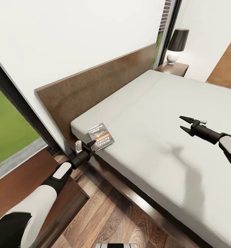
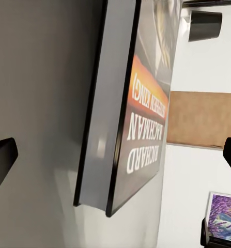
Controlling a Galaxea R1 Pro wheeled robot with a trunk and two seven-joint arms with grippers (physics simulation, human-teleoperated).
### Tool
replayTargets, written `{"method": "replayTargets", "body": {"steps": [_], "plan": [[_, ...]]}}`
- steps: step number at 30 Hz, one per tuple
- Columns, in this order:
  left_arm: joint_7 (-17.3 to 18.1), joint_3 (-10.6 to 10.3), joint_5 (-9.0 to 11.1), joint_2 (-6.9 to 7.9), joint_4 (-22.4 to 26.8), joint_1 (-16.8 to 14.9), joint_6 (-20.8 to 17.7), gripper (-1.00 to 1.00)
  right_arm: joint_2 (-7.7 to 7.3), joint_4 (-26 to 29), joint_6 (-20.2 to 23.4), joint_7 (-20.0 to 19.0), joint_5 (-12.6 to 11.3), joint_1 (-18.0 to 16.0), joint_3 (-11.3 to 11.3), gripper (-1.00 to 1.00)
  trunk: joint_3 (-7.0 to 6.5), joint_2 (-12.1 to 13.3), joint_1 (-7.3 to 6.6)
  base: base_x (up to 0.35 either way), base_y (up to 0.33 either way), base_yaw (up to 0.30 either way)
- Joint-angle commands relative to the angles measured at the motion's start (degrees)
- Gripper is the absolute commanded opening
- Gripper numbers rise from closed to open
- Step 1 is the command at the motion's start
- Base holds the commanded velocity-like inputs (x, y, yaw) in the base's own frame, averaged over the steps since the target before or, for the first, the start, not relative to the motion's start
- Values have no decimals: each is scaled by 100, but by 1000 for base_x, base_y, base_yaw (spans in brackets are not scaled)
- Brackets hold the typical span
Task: In the bedroom, move the book from the bed onto either nightstand, and place the two sandals side by side next to the bed.
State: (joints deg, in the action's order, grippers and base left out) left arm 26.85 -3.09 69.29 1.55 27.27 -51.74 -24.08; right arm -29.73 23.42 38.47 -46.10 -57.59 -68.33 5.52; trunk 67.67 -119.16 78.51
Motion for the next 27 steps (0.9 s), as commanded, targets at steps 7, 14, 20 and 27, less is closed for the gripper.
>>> {"method": "replayTargets", "body": {"steps": [7, 14, 20, 27], "plan": [[10, -29, 60, 18, -4, -3, -17, 100, -1, -5, 14, -4, -48, -5, 35, 100, 4, -2, -1, 0, 0, -2], [13, -38, 63, 52, -10, -3, -19, 100, 2, -5, 12, -4, -44, -5, 36, 100, 4, -2, -1, 0, 0, 0], [11, -41, 66, 68, -11, -3, -24, 100, 23, -5, 12, -4, -43, -5, 31, 100, 4, -2, -1, 0, 0, 0], [8, -38, 63, 74, -21, -3, -28, 100, 53, -5, 12, 1, -37, -5, 28, 100, 4, -2, -1, 0, 0, 0]]}}
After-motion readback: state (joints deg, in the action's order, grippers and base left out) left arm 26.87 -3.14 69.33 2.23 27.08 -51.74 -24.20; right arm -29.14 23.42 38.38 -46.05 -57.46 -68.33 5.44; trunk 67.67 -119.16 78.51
